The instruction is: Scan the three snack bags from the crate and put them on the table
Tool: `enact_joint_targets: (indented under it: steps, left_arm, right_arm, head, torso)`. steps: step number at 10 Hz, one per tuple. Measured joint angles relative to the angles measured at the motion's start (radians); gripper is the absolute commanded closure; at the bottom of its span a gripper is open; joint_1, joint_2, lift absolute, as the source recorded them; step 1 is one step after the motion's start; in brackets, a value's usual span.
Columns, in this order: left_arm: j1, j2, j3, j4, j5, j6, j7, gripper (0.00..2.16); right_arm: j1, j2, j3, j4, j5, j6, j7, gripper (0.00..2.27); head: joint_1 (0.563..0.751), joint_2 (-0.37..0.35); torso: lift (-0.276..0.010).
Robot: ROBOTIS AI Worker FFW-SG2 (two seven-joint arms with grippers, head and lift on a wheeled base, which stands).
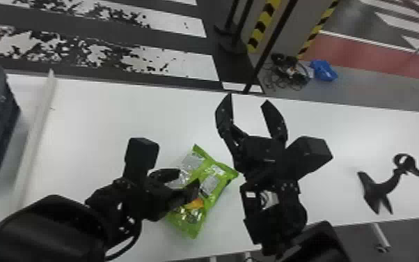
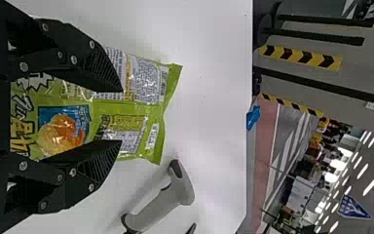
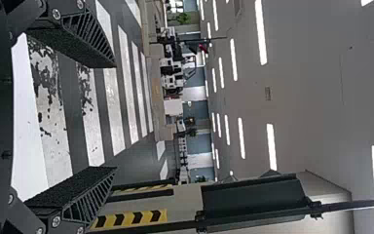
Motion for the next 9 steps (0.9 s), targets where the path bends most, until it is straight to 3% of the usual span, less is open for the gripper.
enact_joint_targets:
  steps: [2, 4, 5, 6, 7, 9]
  left_arm:
    - [0.036, 0.000, 0.024, -0.093, -0.048, 0.000, 0.017, 0.03]
    - [0.081, 0.000, 0.120, -0.182, -0.096, -0.009, 0.041, 0.03]
    - [0.113, 0.000, 0.178, -0.198, -0.120, -0.111, 0.073, 0.03]
    - [0.158, 0.004, 0.231, -0.199, -0.145, -0.357, 0.137, 0.02]
    - [0.199, 0.014, 0.294, -0.218, -0.138, -0.504, 0.146, 0.02]
    - [0.283, 0.047, 0.441, -0.329, -0.053, -0.515, 0.100, 0.02]
  right_arm:
    - [0.009, -0.002, -0.002, -0.011, 0.000, -0.002, 0.000, 0.14]
    - [0.014, -0.006, -0.007, -0.017, -0.008, -0.002, 0.001, 0.14]
    - [0.016, -0.006, -0.006, -0.018, -0.008, -0.002, 0.001, 0.14]
    - [0.019, -0.006, -0.002, -0.018, -0.004, -0.001, 0.002, 0.14]
    - [0.021, -0.006, 0.002, -0.018, -0.001, 0.003, 0.002, 0.14]
    - [0.025, -0.004, 0.009, -0.018, 0.005, 0.014, 0.002, 0.14]
  head:
    - [0.695, -0.350]
    - [0.695, -0.350]
    - [0.695, -0.308]
    - [0.695, -0.237]
    - [0.695, -0.181]
    - [0.695, -0.101]
  torso:
    - [-0.094]
    - [-0.094]
    - [-0.094]
    - [-0.094]
    - [-0.094]
    - [-0.094]
